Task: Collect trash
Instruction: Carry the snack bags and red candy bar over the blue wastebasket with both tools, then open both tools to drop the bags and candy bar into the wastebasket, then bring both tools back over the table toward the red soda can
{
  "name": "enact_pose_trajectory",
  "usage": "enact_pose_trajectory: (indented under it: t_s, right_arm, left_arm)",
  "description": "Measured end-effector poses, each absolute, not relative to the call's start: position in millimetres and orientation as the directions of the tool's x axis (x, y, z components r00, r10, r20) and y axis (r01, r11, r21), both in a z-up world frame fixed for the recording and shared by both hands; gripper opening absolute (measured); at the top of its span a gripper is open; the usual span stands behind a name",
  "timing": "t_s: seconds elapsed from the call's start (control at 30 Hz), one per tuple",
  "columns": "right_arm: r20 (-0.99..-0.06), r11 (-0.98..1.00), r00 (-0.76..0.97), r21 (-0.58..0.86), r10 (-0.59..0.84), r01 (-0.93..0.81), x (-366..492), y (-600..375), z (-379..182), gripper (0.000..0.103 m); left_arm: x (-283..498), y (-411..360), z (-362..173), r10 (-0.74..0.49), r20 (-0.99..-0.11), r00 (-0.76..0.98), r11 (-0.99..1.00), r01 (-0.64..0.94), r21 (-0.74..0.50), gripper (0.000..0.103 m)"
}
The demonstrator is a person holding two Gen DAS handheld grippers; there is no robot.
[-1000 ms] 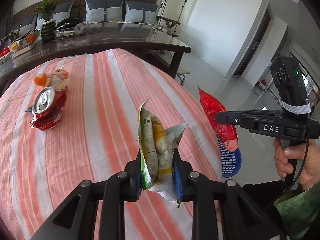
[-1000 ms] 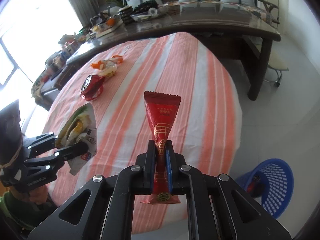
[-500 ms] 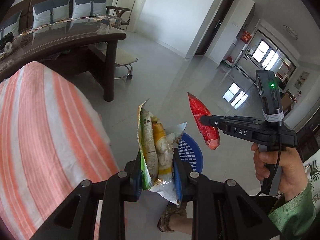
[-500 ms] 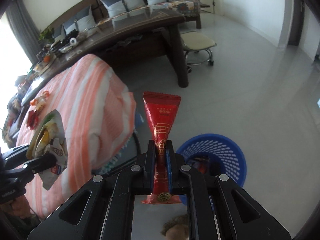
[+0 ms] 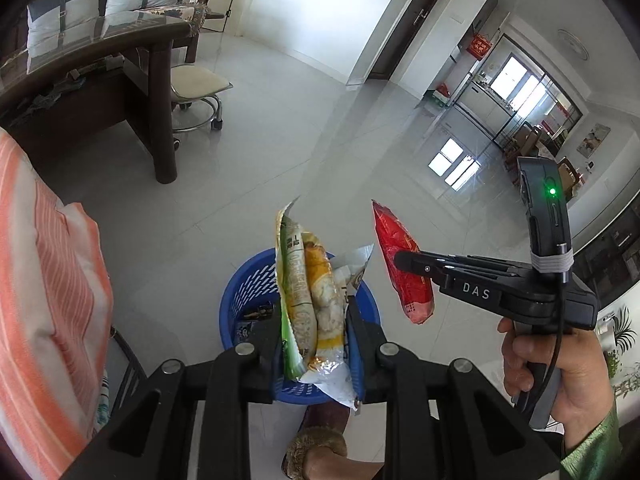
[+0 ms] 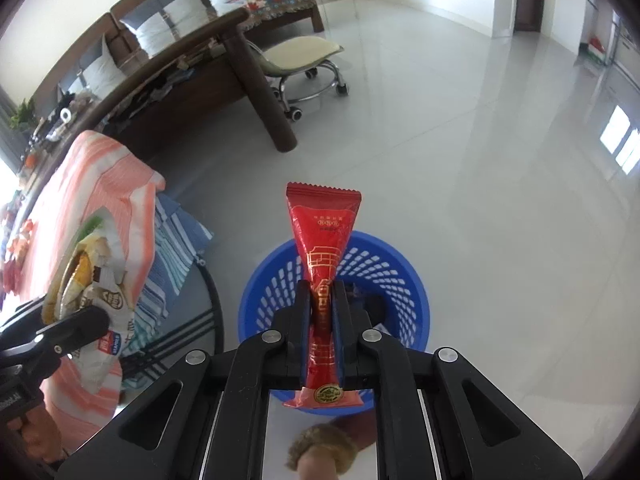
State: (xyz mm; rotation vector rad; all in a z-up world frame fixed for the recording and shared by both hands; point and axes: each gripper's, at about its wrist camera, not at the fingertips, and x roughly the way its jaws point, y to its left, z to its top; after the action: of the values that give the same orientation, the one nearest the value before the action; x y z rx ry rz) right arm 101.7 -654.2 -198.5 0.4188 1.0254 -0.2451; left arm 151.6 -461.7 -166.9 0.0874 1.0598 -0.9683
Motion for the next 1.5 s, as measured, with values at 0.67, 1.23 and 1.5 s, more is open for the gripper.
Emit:
enact_pose_trajectory:
  t_s: [0.67, 1.23, 1.5]
  right_arm:
    - [-0.837, 0.818, 0.546, 0.345, 0.046, 0.461, 84.6, -690.2, -209.6, 0.045]
    - [-0.734, 0.918, 0.625, 0.004, -0.267, 0.396, 107.2, -619.2, -144.9, 0.094]
    - [-0.634, 0.990, 0.763, -0.029, -0.125, 0.139, 145.6, -484.9, -113.8, 0.096]
  left_arm:
    - [165.0, -508.5, -196.3, -0.638, -0.762, 0.113, 0.572, 0.732, -0.370, 0.068]
    - [131.9, -297.3, -141.7, -0.568, -0.740, 0.359, 0.728, 0.639, -0.249, 0.072]
    - [131.4, -154.2, -147.2, -0.379, -0.775, 0.506, 0.878, 0.461, -0.129, 0.072]
